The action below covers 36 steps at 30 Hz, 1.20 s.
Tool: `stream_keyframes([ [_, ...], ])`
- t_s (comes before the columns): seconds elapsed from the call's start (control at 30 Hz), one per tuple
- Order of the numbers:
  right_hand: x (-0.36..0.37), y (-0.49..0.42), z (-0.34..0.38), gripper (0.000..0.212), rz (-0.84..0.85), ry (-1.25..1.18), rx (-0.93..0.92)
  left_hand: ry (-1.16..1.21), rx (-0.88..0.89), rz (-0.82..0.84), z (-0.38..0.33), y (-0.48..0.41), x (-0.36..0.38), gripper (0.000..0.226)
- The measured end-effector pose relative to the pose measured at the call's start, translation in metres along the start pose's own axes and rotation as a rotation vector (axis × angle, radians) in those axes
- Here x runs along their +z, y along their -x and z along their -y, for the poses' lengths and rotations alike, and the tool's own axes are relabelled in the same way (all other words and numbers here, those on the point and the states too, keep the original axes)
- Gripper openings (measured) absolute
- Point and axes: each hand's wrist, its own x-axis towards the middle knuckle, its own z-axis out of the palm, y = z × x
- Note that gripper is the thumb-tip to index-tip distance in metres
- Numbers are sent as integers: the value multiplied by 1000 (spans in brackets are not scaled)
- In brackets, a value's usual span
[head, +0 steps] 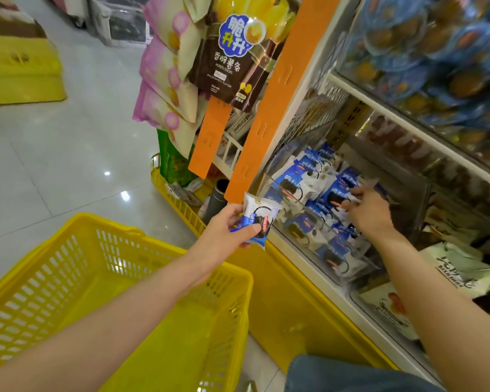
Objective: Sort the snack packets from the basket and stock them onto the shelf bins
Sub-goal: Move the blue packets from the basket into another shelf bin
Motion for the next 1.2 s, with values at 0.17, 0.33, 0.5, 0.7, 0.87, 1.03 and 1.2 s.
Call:
stream_keyframes([
  [0.17, 9, -6, 2, 29, -43, -1, -8, -33, -22, 3, -5, -1, 3, 36],
  [0.33, 5, -3, 4, 34, -143, 343, -100, -57, -36, -9, -7, -2, 5, 34],
  [0.5, 7, 51, 24, 22, -103, -98, -366, 115, -82, -35, -13, -6, 11, 16],
  [0.7, 13, 107, 33, 24, 322, -458, -328, -28, 17, -9, -21, -6, 23, 15],
  [0.87, -10, 105, 28, 30, 440, -403, -278, -139, 86, -34, -33, -9, 32, 10],
  [1.03, -13, 106, 21, 30, 431, -383, -297, -235, 243, 46, -47, -14, 54, 19],
  [1.2, -31, 84, 14, 28, 165, -345, -286, -464, 380, 3, -54, -38, 68, 12],
])
